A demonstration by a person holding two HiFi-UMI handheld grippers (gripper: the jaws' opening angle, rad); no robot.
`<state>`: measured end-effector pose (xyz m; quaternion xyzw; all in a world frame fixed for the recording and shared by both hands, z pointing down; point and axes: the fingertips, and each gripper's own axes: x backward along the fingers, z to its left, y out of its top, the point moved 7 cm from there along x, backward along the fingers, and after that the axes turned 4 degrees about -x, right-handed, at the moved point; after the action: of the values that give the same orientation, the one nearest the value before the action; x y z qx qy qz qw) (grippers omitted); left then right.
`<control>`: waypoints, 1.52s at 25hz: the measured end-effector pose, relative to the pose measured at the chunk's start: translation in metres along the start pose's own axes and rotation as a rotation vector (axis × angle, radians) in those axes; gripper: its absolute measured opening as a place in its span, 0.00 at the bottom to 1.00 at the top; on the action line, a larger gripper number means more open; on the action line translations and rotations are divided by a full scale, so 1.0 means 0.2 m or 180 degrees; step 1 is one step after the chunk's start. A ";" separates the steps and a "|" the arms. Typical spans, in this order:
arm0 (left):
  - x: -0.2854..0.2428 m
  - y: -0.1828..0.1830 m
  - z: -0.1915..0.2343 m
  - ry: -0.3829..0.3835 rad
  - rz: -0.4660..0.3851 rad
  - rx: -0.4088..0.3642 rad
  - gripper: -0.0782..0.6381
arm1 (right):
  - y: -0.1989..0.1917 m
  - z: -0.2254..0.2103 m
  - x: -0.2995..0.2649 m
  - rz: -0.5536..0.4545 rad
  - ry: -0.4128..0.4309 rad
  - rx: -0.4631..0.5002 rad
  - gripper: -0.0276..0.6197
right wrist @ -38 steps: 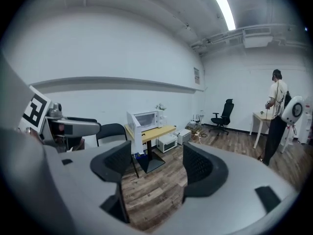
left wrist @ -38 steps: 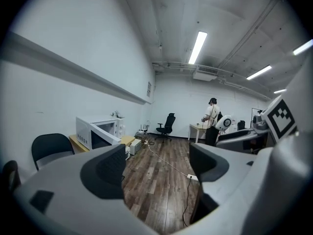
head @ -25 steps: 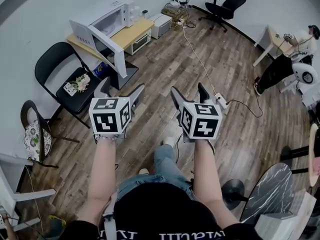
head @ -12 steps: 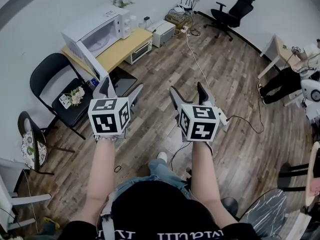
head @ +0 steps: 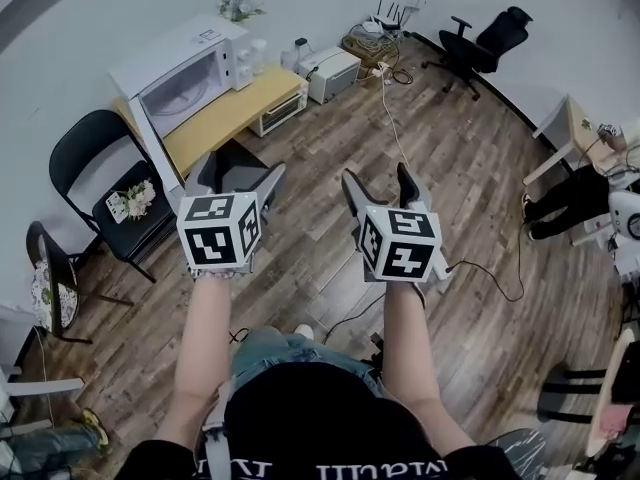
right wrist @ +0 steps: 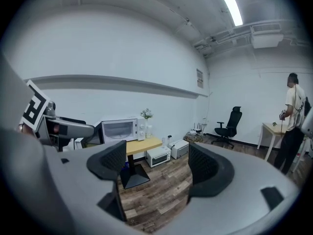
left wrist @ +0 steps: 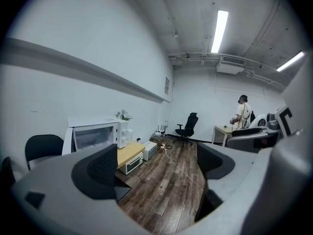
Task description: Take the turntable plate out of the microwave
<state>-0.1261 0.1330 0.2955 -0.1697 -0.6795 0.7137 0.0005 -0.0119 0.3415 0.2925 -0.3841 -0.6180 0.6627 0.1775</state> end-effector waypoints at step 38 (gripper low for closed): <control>-1.16 -0.02 1.20 0.1590 0.0343 0.0689 0.80 | 0.38 0.40 -2.09 0.0414 0.1303 0.0355 0.64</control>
<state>0.0335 -0.1530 0.3600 -0.3753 -0.5682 0.7172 0.1483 0.2174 -0.0234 0.3363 -0.5393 -0.5053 0.6141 0.2770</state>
